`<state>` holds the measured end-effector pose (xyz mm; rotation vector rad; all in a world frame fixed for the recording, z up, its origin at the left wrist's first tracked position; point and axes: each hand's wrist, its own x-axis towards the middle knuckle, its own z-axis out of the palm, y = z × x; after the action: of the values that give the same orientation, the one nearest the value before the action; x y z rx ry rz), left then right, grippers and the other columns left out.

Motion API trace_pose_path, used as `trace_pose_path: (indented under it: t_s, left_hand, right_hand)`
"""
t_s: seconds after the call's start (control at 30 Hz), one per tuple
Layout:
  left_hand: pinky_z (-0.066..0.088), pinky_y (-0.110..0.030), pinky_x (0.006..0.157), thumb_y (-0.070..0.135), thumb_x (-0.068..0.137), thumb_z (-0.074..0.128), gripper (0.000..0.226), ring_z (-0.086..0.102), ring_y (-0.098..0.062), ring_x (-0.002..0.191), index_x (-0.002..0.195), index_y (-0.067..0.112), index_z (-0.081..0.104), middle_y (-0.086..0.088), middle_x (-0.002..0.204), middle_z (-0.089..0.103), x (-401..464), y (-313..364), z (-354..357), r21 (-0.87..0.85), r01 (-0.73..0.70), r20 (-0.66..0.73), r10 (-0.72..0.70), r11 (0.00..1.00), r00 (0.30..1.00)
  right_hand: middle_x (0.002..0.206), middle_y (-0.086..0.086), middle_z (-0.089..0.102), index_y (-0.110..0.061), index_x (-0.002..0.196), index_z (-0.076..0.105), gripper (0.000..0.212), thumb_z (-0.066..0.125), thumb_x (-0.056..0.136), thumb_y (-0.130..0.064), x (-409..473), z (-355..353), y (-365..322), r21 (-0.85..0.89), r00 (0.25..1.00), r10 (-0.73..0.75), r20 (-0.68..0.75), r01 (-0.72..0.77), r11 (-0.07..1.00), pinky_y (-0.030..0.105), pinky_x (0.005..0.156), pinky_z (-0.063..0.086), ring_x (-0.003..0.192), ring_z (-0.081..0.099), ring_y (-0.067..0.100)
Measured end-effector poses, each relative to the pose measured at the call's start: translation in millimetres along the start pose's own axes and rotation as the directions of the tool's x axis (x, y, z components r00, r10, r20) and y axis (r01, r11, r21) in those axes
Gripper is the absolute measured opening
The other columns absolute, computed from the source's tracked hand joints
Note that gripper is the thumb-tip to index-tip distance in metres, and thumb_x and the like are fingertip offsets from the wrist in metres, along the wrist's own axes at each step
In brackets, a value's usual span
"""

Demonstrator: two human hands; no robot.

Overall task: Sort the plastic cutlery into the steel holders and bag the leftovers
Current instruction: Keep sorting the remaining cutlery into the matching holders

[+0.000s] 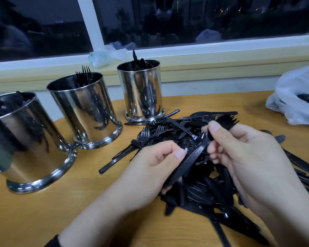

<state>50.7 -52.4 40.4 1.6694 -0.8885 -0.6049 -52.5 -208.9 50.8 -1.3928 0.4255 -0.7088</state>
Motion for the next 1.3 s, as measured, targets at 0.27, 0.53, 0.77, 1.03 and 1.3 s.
trace_pose_path:
  t_s: [0.27,0.53,0.77,1.03,1.3]
  left_hand:
    - [0.045,-0.030,0.057,0.057,0.095,0.062,0.038,0.055,-0.009,0.057,0.074,0.025,0.066,0.004,0.057,0.060,12.3,-22.3,-57.3,0.540,0.344,-0.535,-0.002,0.768,0.845]
    - [0.051,-0.031,0.066,0.055,0.090,0.071,0.034,0.062,-0.018,0.066,0.076,0.026,0.061,0.003,0.059,0.061,17.2,-36.1,-56.4,0.621,0.431,-0.485,-0.111,0.655,0.868]
    - [0.041,-0.030,0.056,0.052,0.095,0.066,0.035,0.056,-0.017,0.063,0.075,0.024,0.059,0.003,0.059,0.057,16.4,-32.7,-55.6,0.623,0.418,-0.493,-0.083,0.661,0.866]
    - [0.051,-0.033,0.066,0.045,0.104,0.052,0.029,0.061,-0.014,0.070,0.089,0.025,0.066,0.004,0.069,0.065,12.6,-26.3,-54.0,0.592,0.347,-0.550,0.050,0.727,0.834]
    - [0.028,-0.024,0.048,0.035,0.104,0.052,0.035,0.032,-0.006,0.046,0.076,0.016,0.063,0.010,0.049,0.036,6.7,-11.0,-40.0,0.366,0.087,-0.505,0.120,0.926,0.855]
  right_hand:
    - [0.058,0.003,0.054,-0.002,0.079,0.065,0.052,0.076,0.075,-0.052,2.1,-3.7,3.1,-0.130,1.000,-0.025,-0.012,0.023,0.991,0.043,0.068,0.046,0.059,0.051,0.020]
    - [0.058,0.004,0.053,-0.004,0.073,0.059,0.045,0.074,0.082,-0.046,2.4,-2.7,5.8,-0.105,0.999,-0.031,-0.011,0.029,0.994,0.044,0.069,0.046,0.058,0.049,0.020]
    - [0.059,0.004,0.055,-0.010,0.070,0.064,0.039,0.073,0.083,-0.045,2.1,-2.3,5.1,-0.151,0.999,-0.032,0.003,0.032,0.988,0.042,0.068,0.047,0.057,0.052,0.019]
    - [0.059,-0.001,0.060,-0.027,0.071,0.074,0.020,0.073,0.084,-0.043,-1.8,-0.1,1.0,-0.162,1.000,-0.019,0.014,0.021,0.987,0.032,0.062,0.047,0.056,0.055,0.013]
    - [0.059,-0.002,0.063,-0.030,0.069,0.077,0.019,0.075,0.078,-0.046,-0.5,2.0,-0.2,-0.130,0.999,0.019,0.029,-0.015,0.991,0.034,0.065,0.050,0.057,0.058,0.011]
